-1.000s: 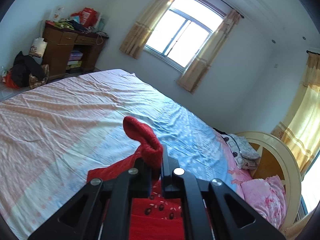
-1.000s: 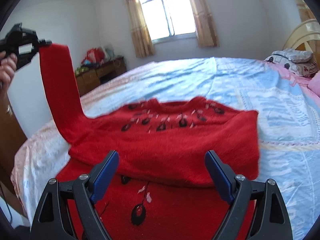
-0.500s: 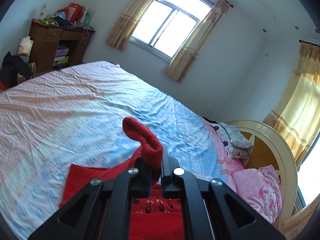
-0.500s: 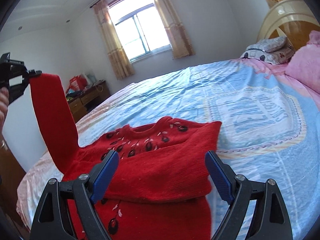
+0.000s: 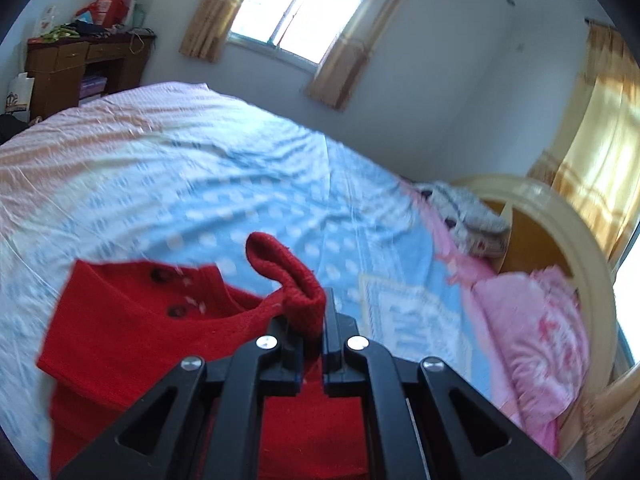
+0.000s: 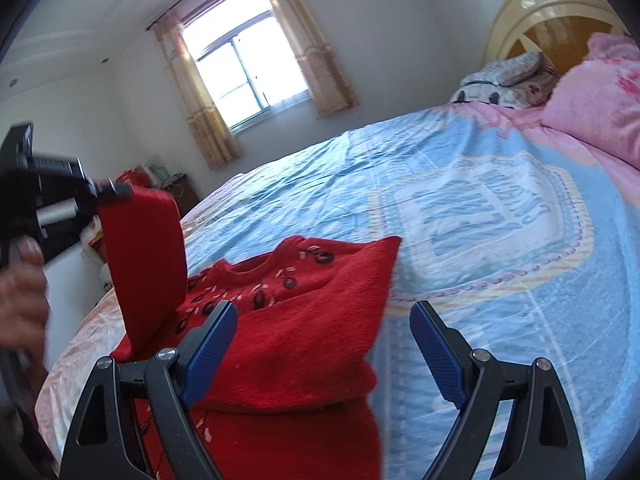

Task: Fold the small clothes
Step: 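Lift the sleeve with the left tool and fold it across the body, then lower the sleeve onto the sweater and open the left tool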

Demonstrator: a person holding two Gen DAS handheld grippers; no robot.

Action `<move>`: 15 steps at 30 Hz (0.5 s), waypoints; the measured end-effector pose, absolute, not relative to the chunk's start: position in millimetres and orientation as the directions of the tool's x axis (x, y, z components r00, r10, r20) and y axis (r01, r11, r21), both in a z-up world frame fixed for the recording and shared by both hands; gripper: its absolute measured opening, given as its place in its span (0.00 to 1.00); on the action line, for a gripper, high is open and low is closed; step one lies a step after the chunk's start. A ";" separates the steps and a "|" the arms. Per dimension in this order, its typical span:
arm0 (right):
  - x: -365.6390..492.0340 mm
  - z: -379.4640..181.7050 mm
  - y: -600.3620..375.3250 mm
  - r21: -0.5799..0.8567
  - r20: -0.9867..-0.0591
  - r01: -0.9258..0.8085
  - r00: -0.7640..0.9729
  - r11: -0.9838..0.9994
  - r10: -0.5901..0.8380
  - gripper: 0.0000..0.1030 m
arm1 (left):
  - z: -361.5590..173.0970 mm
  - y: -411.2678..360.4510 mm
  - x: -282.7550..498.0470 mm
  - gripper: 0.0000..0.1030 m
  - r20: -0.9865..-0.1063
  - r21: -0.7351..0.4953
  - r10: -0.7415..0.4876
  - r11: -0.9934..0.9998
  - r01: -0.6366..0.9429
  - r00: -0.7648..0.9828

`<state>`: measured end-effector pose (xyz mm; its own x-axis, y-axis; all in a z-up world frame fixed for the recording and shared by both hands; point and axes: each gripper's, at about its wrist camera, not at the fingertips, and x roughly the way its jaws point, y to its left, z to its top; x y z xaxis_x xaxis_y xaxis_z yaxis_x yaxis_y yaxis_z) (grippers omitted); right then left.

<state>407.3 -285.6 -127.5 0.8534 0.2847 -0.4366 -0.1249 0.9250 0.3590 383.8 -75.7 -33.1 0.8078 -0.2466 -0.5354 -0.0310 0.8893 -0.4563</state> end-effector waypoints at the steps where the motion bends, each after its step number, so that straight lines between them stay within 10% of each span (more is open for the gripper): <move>1: 408.1 -128.1 -289.5 0.368 -0.438 -0.110 0.856 0.923 0.276 0.86 | -40.2 -84.6 384.0 0.06 -0.545 -0.432 -0.232 0.901 -0.033 0.806; 8: 415.7 -134.5 -310.1 0.421 -0.460 -0.025 0.855 0.907 0.237 0.86 | -81.0 -125.9 379.4 0.13 -0.617 -0.252 -0.171 0.968 0.013 0.768; 13: 415.3 -134.8 -312.1 0.426 -0.460 -0.012 0.858 0.905 0.228 0.86 | -73.2 -113.4 348.4 0.67 -0.572 -0.123 -0.114 0.991 0.052 0.812; 15: 415.2 -135.2 -309.5 0.422 -0.463 -0.018 0.855 0.906 0.232 0.86 | -70.9 -95.6 330.0 0.72 -0.528 -0.071 -0.077 0.996 0.046 0.845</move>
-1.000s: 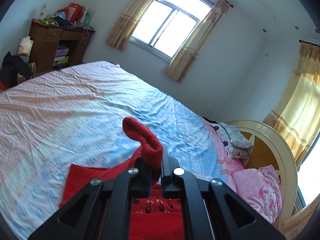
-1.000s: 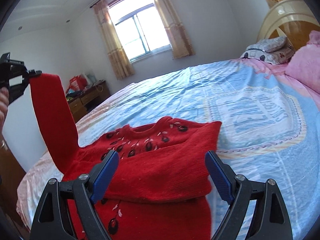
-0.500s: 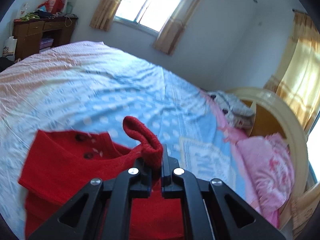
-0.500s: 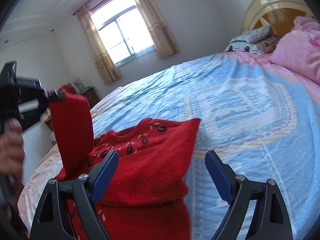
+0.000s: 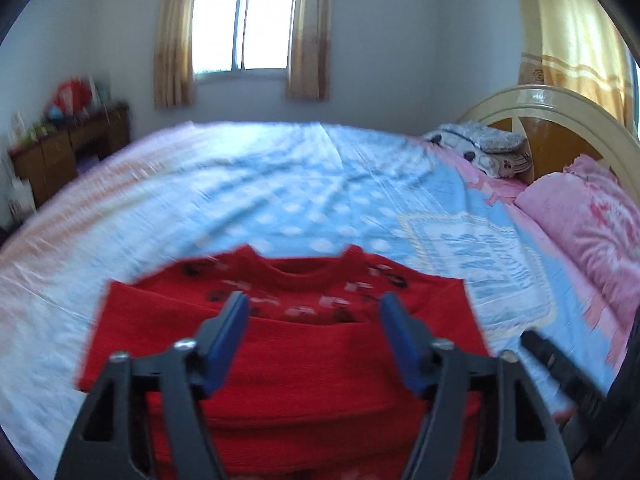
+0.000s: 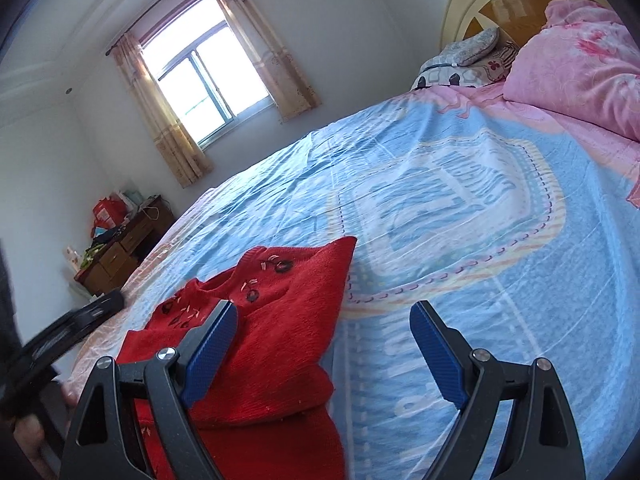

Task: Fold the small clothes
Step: 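Lower the sleeve onto the sweater and open the left tool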

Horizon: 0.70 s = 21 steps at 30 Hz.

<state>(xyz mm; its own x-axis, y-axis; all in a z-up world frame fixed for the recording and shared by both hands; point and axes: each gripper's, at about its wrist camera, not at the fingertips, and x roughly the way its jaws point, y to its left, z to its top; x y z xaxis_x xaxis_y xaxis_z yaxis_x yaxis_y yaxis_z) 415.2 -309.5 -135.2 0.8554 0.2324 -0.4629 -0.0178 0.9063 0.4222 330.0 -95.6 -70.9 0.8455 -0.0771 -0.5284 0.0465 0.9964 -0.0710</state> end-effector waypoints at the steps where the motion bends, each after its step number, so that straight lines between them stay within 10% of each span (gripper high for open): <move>1: 415.4 -135.6 -307.4 0.419 -0.465 -0.023 0.853 0.908 0.236 0.86 | -71.8 -84.2 321.5 0.73 -0.517 -0.034 -0.051 0.999 0.039 0.854; 9: 412.4 -135.5 -274.3 0.370 -0.480 -0.115 0.825 0.922 0.296 0.86 | -128.8 20.8 294.4 0.78 -0.577 0.211 0.295 0.955 -0.210 0.761; 17: 420.7 -143.0 -236.1 0.248 -0.553 -0.141 0.792 0.958 0.259 0.86 | -160.8 85.5 315.0 0.91 -0.728 -0.030 0.183 0.954 -0.298 0.661; 21: 432.4 -145.2 -221.0 0.197 -0.608 -0.171 0.751 0.965 0.257 0.62 | -170.8 91.4 319.7 0.96 -0.753 -0.103 0.114 0.953 -0.287 0.649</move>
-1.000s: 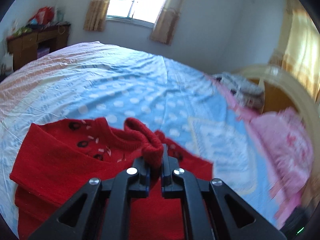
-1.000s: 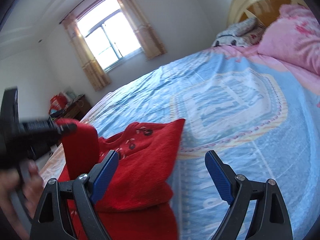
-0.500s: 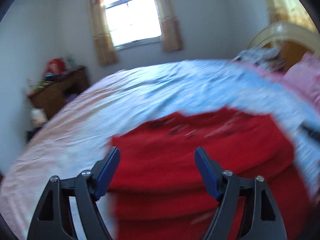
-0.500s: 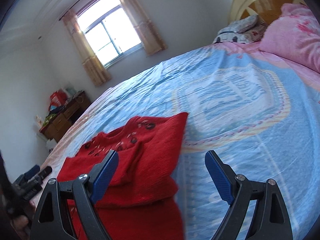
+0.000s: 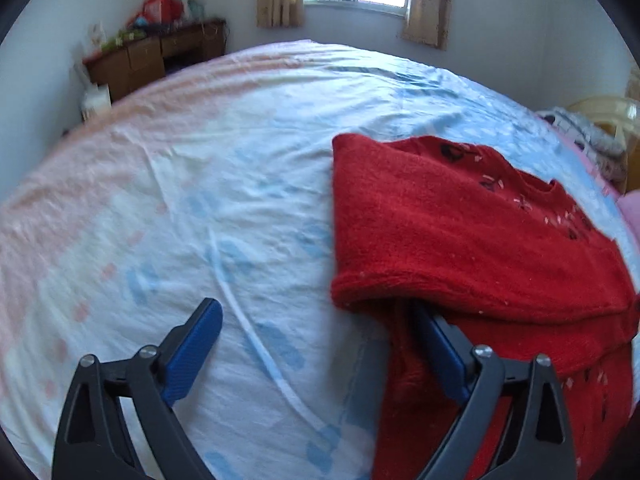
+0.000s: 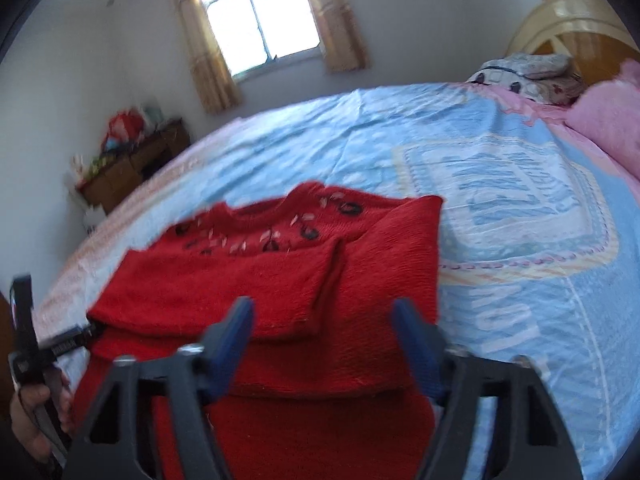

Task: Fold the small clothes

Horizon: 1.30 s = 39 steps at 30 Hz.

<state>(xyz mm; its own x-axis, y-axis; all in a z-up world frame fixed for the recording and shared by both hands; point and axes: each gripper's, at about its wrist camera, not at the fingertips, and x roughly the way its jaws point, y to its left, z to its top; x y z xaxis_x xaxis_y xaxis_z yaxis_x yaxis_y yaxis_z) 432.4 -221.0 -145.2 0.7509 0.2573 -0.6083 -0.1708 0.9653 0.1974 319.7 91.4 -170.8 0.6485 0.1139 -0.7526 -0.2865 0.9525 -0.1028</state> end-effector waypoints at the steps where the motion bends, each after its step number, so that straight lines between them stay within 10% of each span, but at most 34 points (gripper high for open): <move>1: 436.0 -147.6 -216.1 0.176 -0.627 -0.175 0.738 0.969 0.247 0.62 | -171.1 91.2 317.3 0.96 -0.748 -0.106 0.113 0.953 -0.285 0.654; 4: 445.0 -153.1 -202.1 0.123 -0.665 -0.195 0.711 0.973 0.227 0.57 | -172.8 83.1 313.4 0.96 -0.738 -0.080 0.122 0.961 -0.266 0.664; 9: 446.2 -154.4 -181.9 0.022 -0.691 -0.212 0.703 0.977 0.168 0.16 | -174.6 88.1 312.7 0.97 -0.741 -0.079 0.121 0.961 -0.264 0.660; 13: 437.6 -138.4 -187.3 0.011 -0.645 -0.177 0.751 0.984 0.142 0.10 | -175.0 89.0 312.4 0.98 -0.741 -0.084 0.117 0.961 -0.264 0.661; 39: 423.3 -155.6 -245.3 -0.015 -0.670 0.008 0.742 1.000 -0.016 0.09 | -175.2 96.6 306.2 1.00 -0.734 -0.107 0.107 0.957 -0.269 0.670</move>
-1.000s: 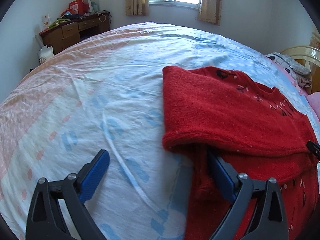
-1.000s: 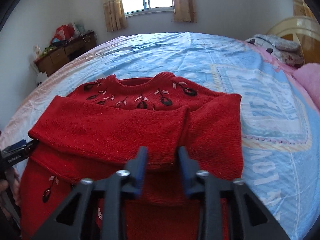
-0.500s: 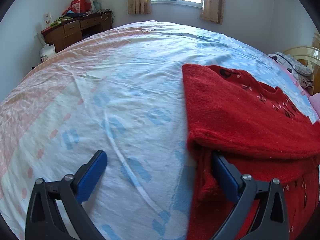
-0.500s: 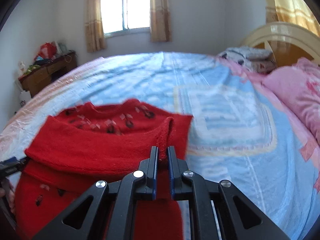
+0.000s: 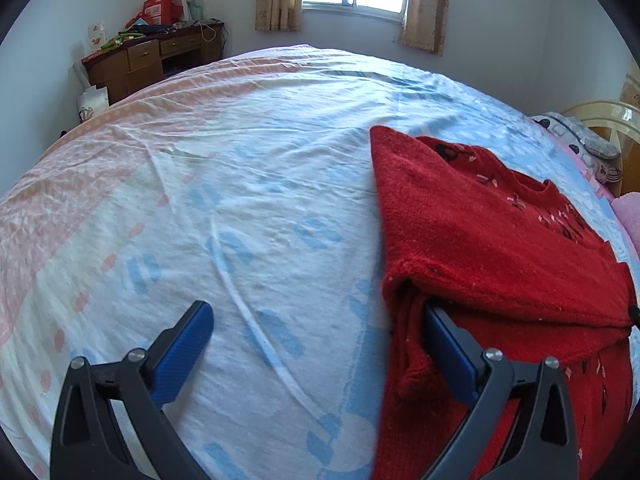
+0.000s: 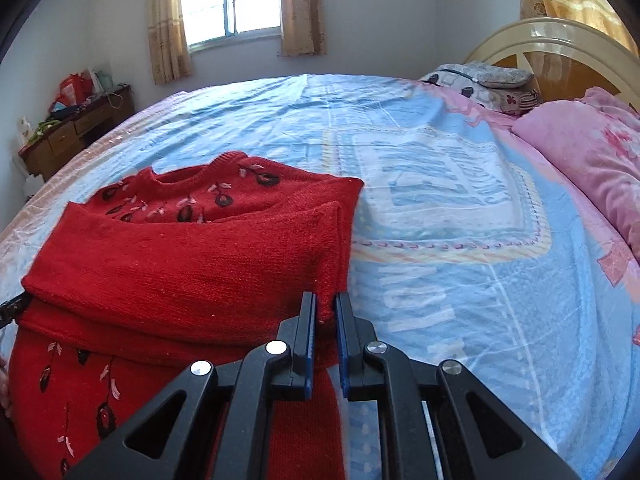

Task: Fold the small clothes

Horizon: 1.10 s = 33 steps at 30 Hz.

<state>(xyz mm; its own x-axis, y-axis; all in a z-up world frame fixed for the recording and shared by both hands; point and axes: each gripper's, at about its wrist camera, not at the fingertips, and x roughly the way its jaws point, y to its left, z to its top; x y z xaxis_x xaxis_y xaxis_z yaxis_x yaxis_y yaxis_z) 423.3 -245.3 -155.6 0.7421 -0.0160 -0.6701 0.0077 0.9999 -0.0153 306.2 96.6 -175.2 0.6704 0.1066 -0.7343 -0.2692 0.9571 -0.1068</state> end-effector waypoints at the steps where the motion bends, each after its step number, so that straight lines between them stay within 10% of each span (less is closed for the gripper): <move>1: 422.6 -154.9 -245.6 -0.009 -0.670 0.007 0.742 1.000 -0.011 0.09 | -175.2 96.5 305.9 1.00 -0.734 -0.106 0.107 0.957 -0.268 0.671; 4: 423.3 -152.5 -245.5 -0.011 -0.683 0.001 0.730 1.000 -0.008 0.10 | -174.3 94.7 306.2 1.00 -0.736 -0.102 0.107 0.959 -0.265 0.669; 8: 417.5 -133.1 -250.5 0.027 -0.669 0.043 0.743 0.999 -0.014 0.43 | -171.4 97.1 302.6 1.00 -0.745 -0.122 0.083 0.959 -0.257 0.662; 33: 442.6 -165.2 -205.4 0.035 -0.711 -0.166 0.689 0.986 0.141 0.45 | -164.0 73.0 333.6 1.00 -0.728 0.003 0.145 0.978 -0.208 0.670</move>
